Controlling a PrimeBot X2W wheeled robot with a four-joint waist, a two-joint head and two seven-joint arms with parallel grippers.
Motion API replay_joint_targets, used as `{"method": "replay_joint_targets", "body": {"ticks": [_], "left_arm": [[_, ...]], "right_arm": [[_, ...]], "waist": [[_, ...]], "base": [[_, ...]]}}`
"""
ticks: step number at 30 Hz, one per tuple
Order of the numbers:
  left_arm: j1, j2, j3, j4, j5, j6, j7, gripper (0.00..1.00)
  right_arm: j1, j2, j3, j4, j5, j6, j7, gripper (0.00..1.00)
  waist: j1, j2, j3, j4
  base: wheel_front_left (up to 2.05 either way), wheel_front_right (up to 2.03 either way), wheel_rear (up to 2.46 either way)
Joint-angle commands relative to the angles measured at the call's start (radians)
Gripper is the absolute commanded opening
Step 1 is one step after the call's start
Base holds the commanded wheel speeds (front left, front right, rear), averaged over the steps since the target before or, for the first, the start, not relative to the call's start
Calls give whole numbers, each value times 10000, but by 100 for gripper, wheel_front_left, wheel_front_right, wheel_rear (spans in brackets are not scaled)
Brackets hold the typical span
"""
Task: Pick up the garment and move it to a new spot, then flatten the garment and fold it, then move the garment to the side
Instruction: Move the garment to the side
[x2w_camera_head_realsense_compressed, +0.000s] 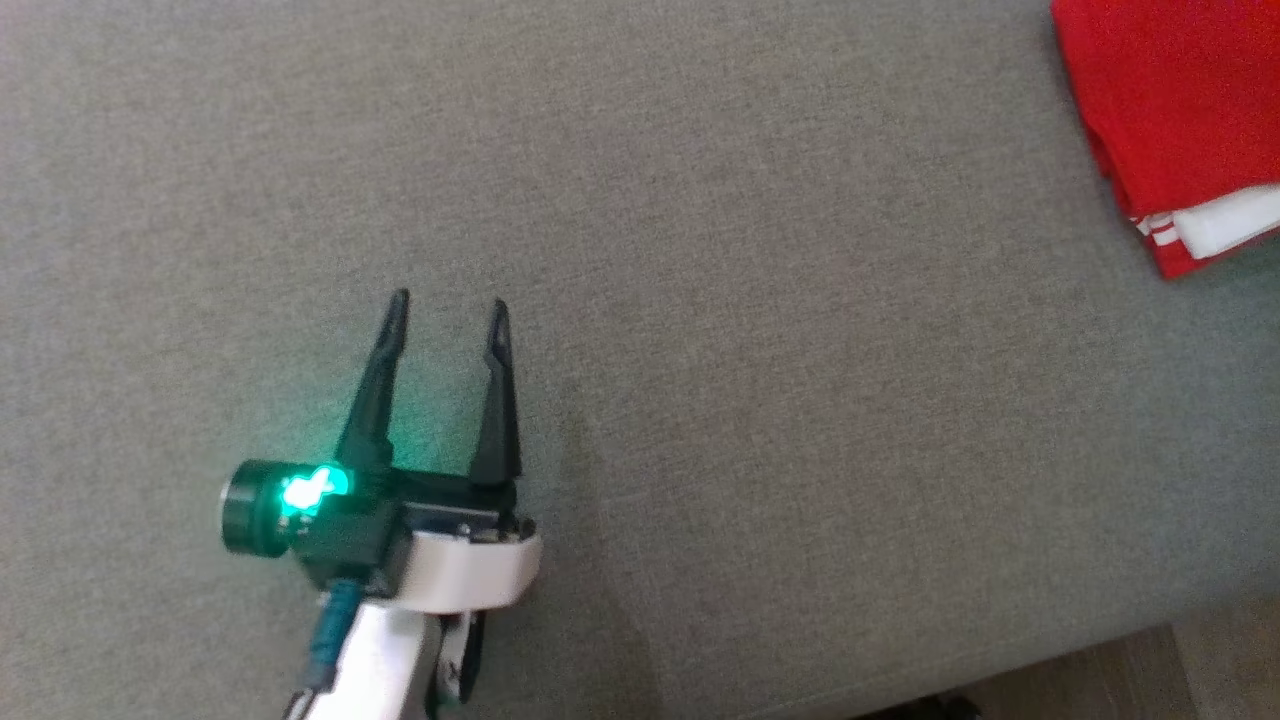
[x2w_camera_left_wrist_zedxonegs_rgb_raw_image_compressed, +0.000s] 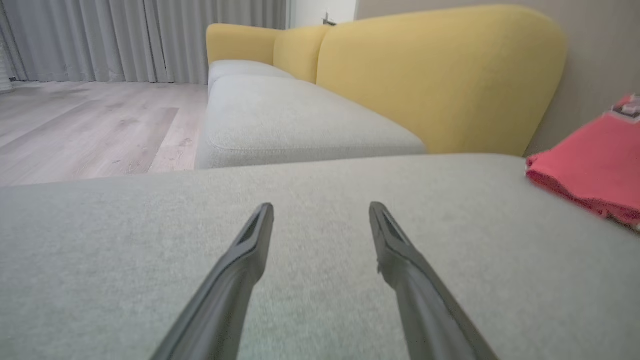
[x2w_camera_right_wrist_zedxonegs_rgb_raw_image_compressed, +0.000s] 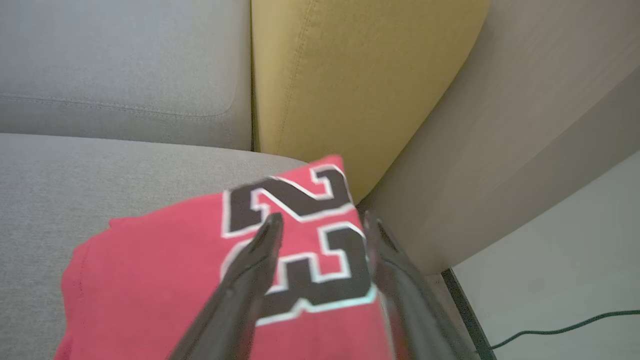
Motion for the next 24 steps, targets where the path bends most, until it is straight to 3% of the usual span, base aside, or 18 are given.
{"method": "replay_joint_targets", "body": {"ticks": [1,3,5,9,10,11,12,17,24], "left_arm": [[-151,-67,389,-661,-364,101,-51,100],[-49,-67,365,-780,-690,-49,-51,100],[142,-67,231,-726,-916,-472,-51,100],[468,-67,449,-527,-767,-244,-51,100],[468,-67,449,-527,-767,-244,-51,100],[671,-68,531,-505,-825,-120,-51,100],[671,-68,531,-505,-825,-120,-51,100],[1276,-68,853,-447,-1189,77,-51,100],[2408,-68,1240,-466,-1364,-295,-51,100]], "right_arm": [[150,-59,-174,-268,-266,-7,-166,100],[388,346,-273,-349,-533,-7,-192,100],[914,989,-308,-549,-742,-7,-317,100],[1886,2041,-266,-934,-828,-7,-815,100],[1886,2041,-266,-934,-828,-7,-815,100],[2455,2599,-144,-1071,-841,-7,-1122,100],[2455,2599,-144,-1071,-841,-7,-1122,100],[3887,3984,498,-1181,-865,-7,-2264,100],[5644,5427,1105,-755,-1861,-7,-4089,100]], "waist": [[-3,0,-167,38],[-3,0,-391,97],[-3,0,-834,244],[-3,0,-1557,484],[-3,0,-1557,484],[-3,0,-1948,625],[-3,0,-1948,625],[-3,0,-2956,970],[-3,0,-4548,1397]], "base": [[0,0,0],[0,0,0],[0,0,0],[0,0,0],[0,0,0],[0,0,0],[0,0,0],[0,0,0],[0,0,0]]}}
